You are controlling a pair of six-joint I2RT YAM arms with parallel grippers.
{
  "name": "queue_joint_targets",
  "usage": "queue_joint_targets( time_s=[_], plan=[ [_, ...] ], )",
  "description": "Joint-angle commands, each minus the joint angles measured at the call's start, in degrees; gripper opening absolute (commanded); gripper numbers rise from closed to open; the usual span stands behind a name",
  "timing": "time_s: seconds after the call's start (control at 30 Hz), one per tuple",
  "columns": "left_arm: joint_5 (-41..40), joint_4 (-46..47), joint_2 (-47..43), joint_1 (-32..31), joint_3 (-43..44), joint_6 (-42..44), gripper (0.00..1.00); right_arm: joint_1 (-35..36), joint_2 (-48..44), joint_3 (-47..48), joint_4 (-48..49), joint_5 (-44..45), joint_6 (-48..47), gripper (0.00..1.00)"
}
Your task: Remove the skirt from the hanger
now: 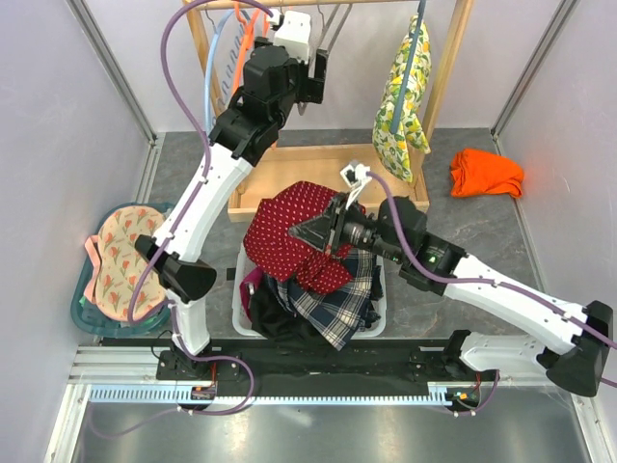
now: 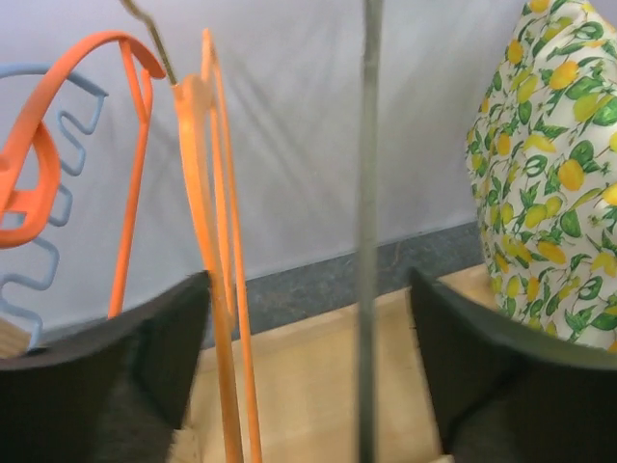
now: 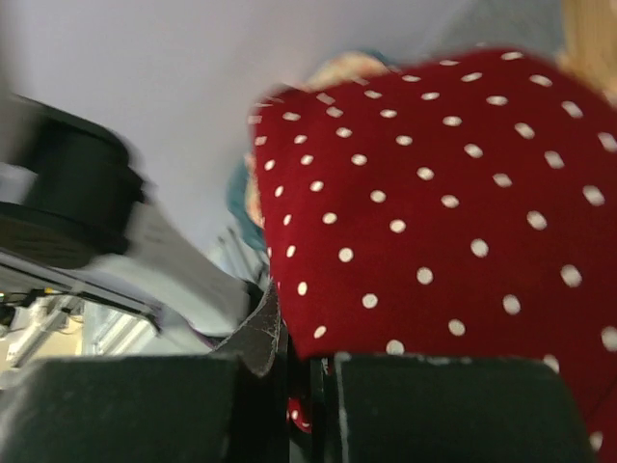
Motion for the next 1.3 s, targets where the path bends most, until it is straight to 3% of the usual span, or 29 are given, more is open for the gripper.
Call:
queue_joint_targets(
  time_s=[0.0, 0.13, 0.3, 0.5, 0.53, 0.7, 0.83, 0.9, 1.0, 1.07, 1.2, 1.27],
  plan=[
    [1.93, -0.53, -8.77, 0.26, -3.52, -2.93, 1.0, -1.06, -1.07, -9.94, 0.44, 2.84, 4.63, 0.0],
    [4.39, -1.58, -13.61, -0.09, -7.3, -4.87, 1.0, -1.23, 0.07, -18.3, 3.78, 0.65, 10.69, 0.0],
    [7.21, -2.28, -19.77, -1.14, -11.53, -6.01, 1.0, -1.23, 4.71, -28.05, 10.55, -8.12, 18.95, 0.0],
    [8.97, -6.06, -22.4, -2.37, -11.71, -6.71, 1.0, 0.43, 16.13, -29.48, 3.9, -17.19, 16.16, 0.0],
    [9.23, -6.59, -22.67, -2.55, -11.88, -6.89, 1.0, 1.13, 17.64, -27.73, -1.43, -16.94, 13.19, 0.0],
    [16.95, -12.47, -24.78, -3.6, -13.55, -8.3, 1.0, 4.83, 26.07, -25.78, -8.33, -14.22, 10.62, 0.0],
    [28.62, -16.78, -29.68, -4.13, -23.96, -5.41, 1.0, 4.83, 31.18, -25.25, -11.76, -10.61, 10.96, 0.0],
    [28.48, -17.4, -32.07, -4.22, -30.04, -3.64, 1.0, 4.83, 31.8, -25.52, -12.56, -8.16, 11.67, 0.0],
    [27.86, -18.46, -37.69, -4.31, -43.48, -0.22, 0.96, 4.74, 28.48, -25.26, -15.54, -2.63, 12.72, 0.11],
    [30.67, -20.91, -41.02, -4.31, -46.15, 2.15, 0.94, 4.92, 24.1, -24.12, -19.49, 2.29, 13.25, 0.18],
    [37.26, -27.15, -44.38, -4.48, -48.87, 2.6, 0.74, 4.83, 17.57, -21.92, -22.57, 6.79, 14.65, 0.39],
    [39.72, -28.56, -46.74, -4.48, -52.46, 2.6, 0.61, 4.74, 16.08, -20.95, -23.1, 7.58, 14.75, 0.42]
  ],
)
